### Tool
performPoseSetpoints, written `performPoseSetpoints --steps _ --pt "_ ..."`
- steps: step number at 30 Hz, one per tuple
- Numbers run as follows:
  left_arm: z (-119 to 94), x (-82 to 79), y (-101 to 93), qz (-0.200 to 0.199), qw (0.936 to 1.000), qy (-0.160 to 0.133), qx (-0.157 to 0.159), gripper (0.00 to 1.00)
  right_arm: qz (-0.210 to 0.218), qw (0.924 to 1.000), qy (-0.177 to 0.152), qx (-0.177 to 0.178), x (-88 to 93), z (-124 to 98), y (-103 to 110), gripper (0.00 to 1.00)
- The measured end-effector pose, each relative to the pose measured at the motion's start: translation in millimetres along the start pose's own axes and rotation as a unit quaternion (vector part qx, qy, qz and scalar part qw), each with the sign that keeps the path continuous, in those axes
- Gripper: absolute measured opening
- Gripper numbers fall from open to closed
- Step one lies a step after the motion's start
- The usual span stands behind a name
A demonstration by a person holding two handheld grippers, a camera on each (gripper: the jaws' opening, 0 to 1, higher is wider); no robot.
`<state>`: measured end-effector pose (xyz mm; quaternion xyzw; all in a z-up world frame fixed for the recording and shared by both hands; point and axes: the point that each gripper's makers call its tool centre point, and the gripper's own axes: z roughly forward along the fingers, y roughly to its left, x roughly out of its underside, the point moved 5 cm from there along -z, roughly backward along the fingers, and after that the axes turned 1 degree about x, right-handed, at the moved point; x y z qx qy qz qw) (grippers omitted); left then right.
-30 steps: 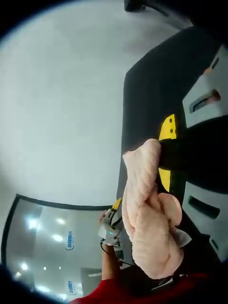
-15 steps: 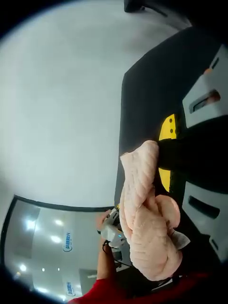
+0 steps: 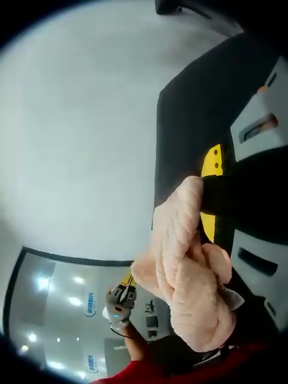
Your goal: Fold the towel on the table until its edges align and the towel forms a compact rectangular stack.
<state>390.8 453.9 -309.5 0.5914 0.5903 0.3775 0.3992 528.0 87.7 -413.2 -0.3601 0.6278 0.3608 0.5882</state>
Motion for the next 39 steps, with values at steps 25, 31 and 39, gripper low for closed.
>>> performPoseSetpoints --steps 25,31,39 --pt "-175.2 118.3 79.1 -0.031 0.9455 0.314 -0.080 0.00 -0.181 0.9707 -0.054 -0.149 -8.7 -8.8 88.2 0.17" --pt "-196.0 138.0 66.7 -0.056 0.9378 0.333 -0.083 0.00 -0.209 0.9663 -0.041 -0.145 -9.3 -3.6 96.9 0.17" --pt "-208.5 152.5 38.0 -0.054 0.9321 0.351 -0.073 0.00 -0.097 0.9768 0.013 -0.190 -32.9 20.0 162.9 0.18"
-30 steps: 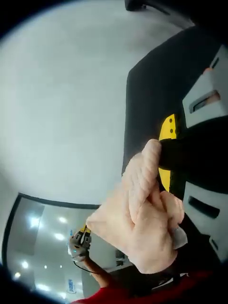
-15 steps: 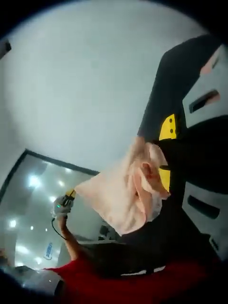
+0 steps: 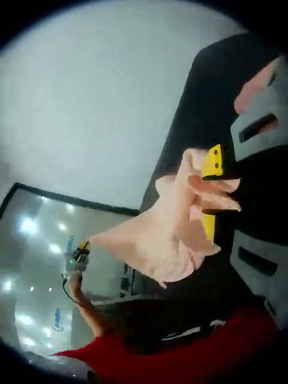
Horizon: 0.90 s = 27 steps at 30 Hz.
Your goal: Fold the towel on the table until its edges align and the towel forms a compact rectangular stack.
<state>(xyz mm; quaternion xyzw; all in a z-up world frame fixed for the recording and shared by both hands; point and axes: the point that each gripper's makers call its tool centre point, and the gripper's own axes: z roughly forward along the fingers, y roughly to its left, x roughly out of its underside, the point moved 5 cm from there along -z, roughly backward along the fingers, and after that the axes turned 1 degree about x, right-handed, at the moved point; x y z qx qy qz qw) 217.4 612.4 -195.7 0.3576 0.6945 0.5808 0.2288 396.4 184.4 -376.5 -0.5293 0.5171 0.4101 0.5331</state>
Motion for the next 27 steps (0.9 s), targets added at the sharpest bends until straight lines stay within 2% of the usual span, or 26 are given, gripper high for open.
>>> performPoseSetpoints --steps 2,5,7,9,11,14,16,18,22,26,27 --pt "2.0 8.5 -9.3 -0.008 0.9999 0.002 0.006 0.00 0.022 0.9993 -0.018 -0.026 -13.7 6.6 23.4 0.21" --pt "4.5 23.1 -21.8 -0.013 0.9997 0.016 0.013 0.00 0.013 0.9996 -0.003 -0.024 -14.7 13.1 35.7 0.21" --pt "7.0 31.2 -25.5 -0.017 0.9996 0.020 0.013 0.00 0.009 0.9996 0.026 0.001 -4.8 14.8 30.4 0.19" --pt "4.9 33.8 -29.9 -0.020 0.9995 0.020 0.015 0.00 0.022 0.9993 0.029 -0.006 1.7 14.5 29.4 0.12" --pt "1.3 34.7 -34.6 -0.025 0.9994 0.020 0.016 0.00 0.059 0.9975 0.037 -0.015 7.3 13.6 31.8 0.07" --pt "4.0 36.3 -39.4 -0.028 0.9992 0.022 0.017 0.00 0.059 0.9972 0.046 -0.011 11.1 15.6 31.6 0.05" --pt "8.5 40.2 -42.8 -0.030 0.9990 0.025 0.021 0.00 0.053 0.9967 0.061 -0.011 14.2 14.3 31.3 0.00" --pt "10.4 42.3 -46.2 -0.036 0.9987 0.029 0.024 0.00 0.066 0.9947 0.071 -0.034 13.0 9.0 33.0 0.00" --pt "10.5 44.2 -47.1 -0.052 0.9981 0.026 0.018 0.00 0.072 0.9959 0.044 -0.032 -7.6 -12.9 16.0 0.00" --pt "9.0 45.6 -44.0 -0.070 0.9974 0.019 0.001 0.00 0.037 0.9993 0.002 -0.006 -43.5 -49.2 -7.2 0.00" --pt "6.8 45.2 -42.0 -0.082 0.9965 0.013 -0.003 0.00 0.021 0.9996 -0.016 0.014 -57.4 -62.6 -15.9 0.00"
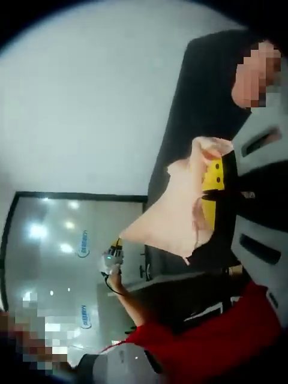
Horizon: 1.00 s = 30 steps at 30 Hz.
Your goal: Fold the towel on the table until its edges align and the towel forms a compact rectangular stack.
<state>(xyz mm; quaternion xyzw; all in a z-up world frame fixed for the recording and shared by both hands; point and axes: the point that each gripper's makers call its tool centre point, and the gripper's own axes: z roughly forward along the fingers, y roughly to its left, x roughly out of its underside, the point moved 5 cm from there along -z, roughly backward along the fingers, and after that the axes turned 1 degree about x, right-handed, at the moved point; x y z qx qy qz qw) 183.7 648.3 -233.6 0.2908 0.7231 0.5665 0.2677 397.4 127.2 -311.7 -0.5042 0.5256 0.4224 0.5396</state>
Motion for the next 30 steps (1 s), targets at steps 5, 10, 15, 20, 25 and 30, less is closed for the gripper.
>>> performPoseSetpoints --steps 5,10,15,20,25,30 --pt "-5.3 -4.1 10.8 -0.037 0.9990 -0.011 -0.021 0.00 -0.068 0.9938 -0.042 0.078 -46.4 -41.7 -20.2 0.00" --pt "-20.0 -5.3 41.4 -0.104 0.9925 0.000 -0.064 0.00 -0.114 0.9782 -0.087 0.150 -93.3 -79.5 -34.2 0.00" --pt "-35.9 -12.0 63.2 -0.109 0.9923 0.004 -0.059 0.00 -0.152 0.9514 -0.130 0.234 -137.7 -113.3 -49.2 0.00" --pt "-59.1 -28.3 92.1 -0.105 0.9913 0.009 -0.080 0.00 -0.174 0.9344 -0.159 0.267 -175.6 -130.6 -52.1 0.00" --pt "-87.9 -35.8 112.4 -0.082 0.9929 0.028 -0.081 0.00 -0.187 0.9257 -0.170 0.281 -200.1 -138.2 -53.8 0.00" --pt "-87.1 -31.5 98.4 -0.060 0.9971 0.046 -0.002 0.00 -0.145 0.9402 -0.129 0.280 -188.2 -123.6 -78.0 0.00"
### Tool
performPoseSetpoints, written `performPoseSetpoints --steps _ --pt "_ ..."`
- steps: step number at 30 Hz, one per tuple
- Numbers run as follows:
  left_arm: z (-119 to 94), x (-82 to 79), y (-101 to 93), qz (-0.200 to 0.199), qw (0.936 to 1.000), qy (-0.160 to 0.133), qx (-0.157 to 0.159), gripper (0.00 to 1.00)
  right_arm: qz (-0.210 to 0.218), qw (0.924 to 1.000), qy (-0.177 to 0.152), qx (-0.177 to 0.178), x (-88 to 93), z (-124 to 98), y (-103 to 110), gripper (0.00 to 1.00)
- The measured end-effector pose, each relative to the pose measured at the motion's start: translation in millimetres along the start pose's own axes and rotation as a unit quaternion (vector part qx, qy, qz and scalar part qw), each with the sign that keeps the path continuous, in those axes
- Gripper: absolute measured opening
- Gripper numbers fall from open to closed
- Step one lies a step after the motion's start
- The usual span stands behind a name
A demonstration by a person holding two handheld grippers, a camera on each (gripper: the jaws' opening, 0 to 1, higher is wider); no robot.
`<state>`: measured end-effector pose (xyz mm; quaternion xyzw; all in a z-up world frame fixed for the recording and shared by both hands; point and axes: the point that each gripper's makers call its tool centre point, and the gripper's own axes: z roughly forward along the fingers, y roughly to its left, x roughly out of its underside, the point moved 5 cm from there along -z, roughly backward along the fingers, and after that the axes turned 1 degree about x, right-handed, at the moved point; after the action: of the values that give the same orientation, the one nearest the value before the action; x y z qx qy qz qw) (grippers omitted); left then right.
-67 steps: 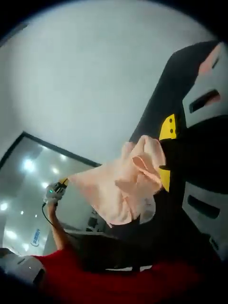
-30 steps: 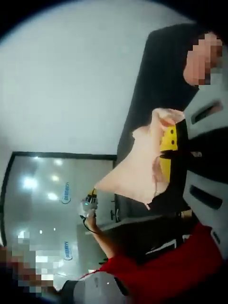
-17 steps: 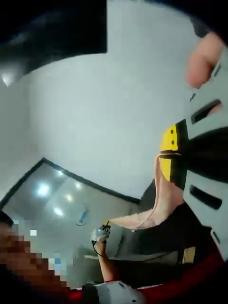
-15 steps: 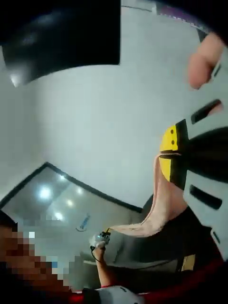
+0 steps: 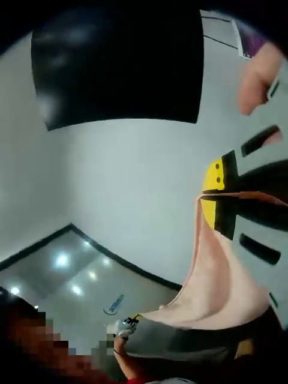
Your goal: Fold the towel on the table until its edges align and the towel forms a compact rectangular stack.
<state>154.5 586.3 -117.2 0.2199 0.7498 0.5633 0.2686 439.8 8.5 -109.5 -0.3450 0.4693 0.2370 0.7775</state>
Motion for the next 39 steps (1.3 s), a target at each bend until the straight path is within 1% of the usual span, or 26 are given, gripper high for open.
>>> performPoseSetpoints --steps 1,2,3,4,6,7,8,9,11,12,14,16,17,19,20,21,23,26,29,30,32,35,36,37,38,39 --pt "6.2 -2.8 -0.1 -0.002 1.0000 -0.006 -0.002 0.00 -0.009 0.9997 0.024 0.000 10.9 7.4 -1.2 0.00" --pt "16.2 -4.7 -1.9 -0.001 0.9999 -0.011 0.006 0.00 -0.019 0.9989 0.042 0.005 21.4 16.4 -2.2 0.00" --pt "27.0 -6.9 -8.5 0.001 0.9996 -0.011 0.024 0.00 -0.031 0.9978 0.058 0.011 33.8 27.3 -3.5 0.00" --pt "38.6 -7.3 -13.6 0.009 0.9991 -0.004 0.041 0.00 -0.039 0.9959 0.080 0.016 47.9 38.3 -5.8 0.00" --pt "61.4 -11.6 -23.6 0.017 0.9984 0.004 0.053 0.00 -0.027 0.9932 0.112 0.016 76.3 61.2 -9.6 0.00" --pt "73.2 -12.0 -29.0 0.023 0.9976 0.012 0.065 0.00 -0.023 0.9914 0.129 0.012 91.8 72.3 -11.7 0.00" --pt "86.8 -12.9 -32.1 0.028 0.9971 0.014 0.070 0.00 -0.013 0.9889 0.148 0.010 107.7 83.6 -11.8 0.00" --pt "99.1 -14.4 -37.1 0.026 0.9964 0.017 0.078 0.00 -0.013 0.9865 0.163 0.007 123.3 94.4 -11.5 0.00" --pt "122.5 -18.9 -50.6 0.033 0.9945 0.021 0.097 0.00 -0.034 0.9795 0.198 -0.001 155.7 114.0 -10.0 0.00" --pt "133.4 -21.5 -57.7 0.034 0.9936 0.022 0.105 0.00 -0.035 0.9762 0.214 -0.001 170.4 122.3 -8.6 0.00" --pt "157.8 -24.2 -64.4 0.030 0.9930 0.023 0.112 0.00 -0.033 0.9752 0.219 -0.005 192.2 138.9 -6.4 0.00" --pt "180.9 -26.1 -74.2 0.025 0.9923 0.027 0.118 0.00 -0.027 0.9712 0.237 -0.008 212.9 151.2 -4.1 0.00" --pt "187.5 -27.0 -77.2 0.024 0.9922 0.028 0.119 0.00 -0.032 0.9689 0.245 -0.005 227.9 159.7 -3.4 0.00" --pt "206.7 -31.4 -90.1 0.017 0.9918 0.028 0.123 0.00 -0.042 0.9669 0.252 -0.003 237.3 165.8 -4.5 0.00" --pt "214.2 -33.0 -97.7 0.019 0.9910 0.024 0.130 0.00 -0.040 0.9637 0.264 0.002 245.7 170.6 -6.3 0.00" --pt "221.4 -36.0 -106.6 0.009 0.9888 0.021 0.148 0.00 -0.033 0.9631 0.267 0.006 252.0 175.3 -4.8 0.00" --pt "235.6 -34.6 -112.7 0.013 0.9885 0.028 0.148 0.00 -0.032 0.9628 0.268 0.008 264.8 186.9 -7.1 0.00" --pt "259.1 -41.1 -124.4 0.006 0.9884 0.028 0.149 0.00 -0.028 0.9597 0.279 0.010 281.6 195.0 -3.9 0.00" --pt "277.4 -38.1 -126.8 -0.025 0.9879 0.027 0.151 0.00 -0.026 0.9561 0.292 0.011 300.4 204.4 -5.2 0.00" --pt "282.8 -37.3 -127.3 -0.033 0.9875 0.026 0.152 0.00 -0.025 0.9554 0.294 0.011 303.7 205.4 -5.6 0.00" --pt "289.1 -38.2 -128.0 -0.039 0.9878 0.022 0.149 0.00 -0.024 0.9536 0.300 0.011 313.9 213.3 -11.6 0.00" --pt "297.3 -38.0 -129.3 -0.040 0.9883 0.020 0.146 0.00 -0.024 0.9525 0.303 0.013 322.0 220.3 -15.9 0.00" --pt "295.8 -39.9 -131.5 -0.036 0.9883 0.019 0.147 0.00 -0.025 0.9519 0.305 0.013 323.1 219.3 -14.3 0.00" --pt "300.1 -39.4 -135.0 -0.029 0.9877 0.022 0.152 0.00 -0.026 0.9516 0.306 0.013 323.2 217.3 -11.3 0.00" --pt "303.1 -38.6 -139.0 -0.022 0.9871 0.026 0.157 0.00 -0.027 0.9513 0.307 0.011 325.8 218.7 -10.2 0.00" --pt "306.8 -38.0 -143.0 -0.014 0.9864 0.027 0.161 0.00 -0.030 0.9500 0.311 0.007 333.0 225.5 -10.6 0.00"
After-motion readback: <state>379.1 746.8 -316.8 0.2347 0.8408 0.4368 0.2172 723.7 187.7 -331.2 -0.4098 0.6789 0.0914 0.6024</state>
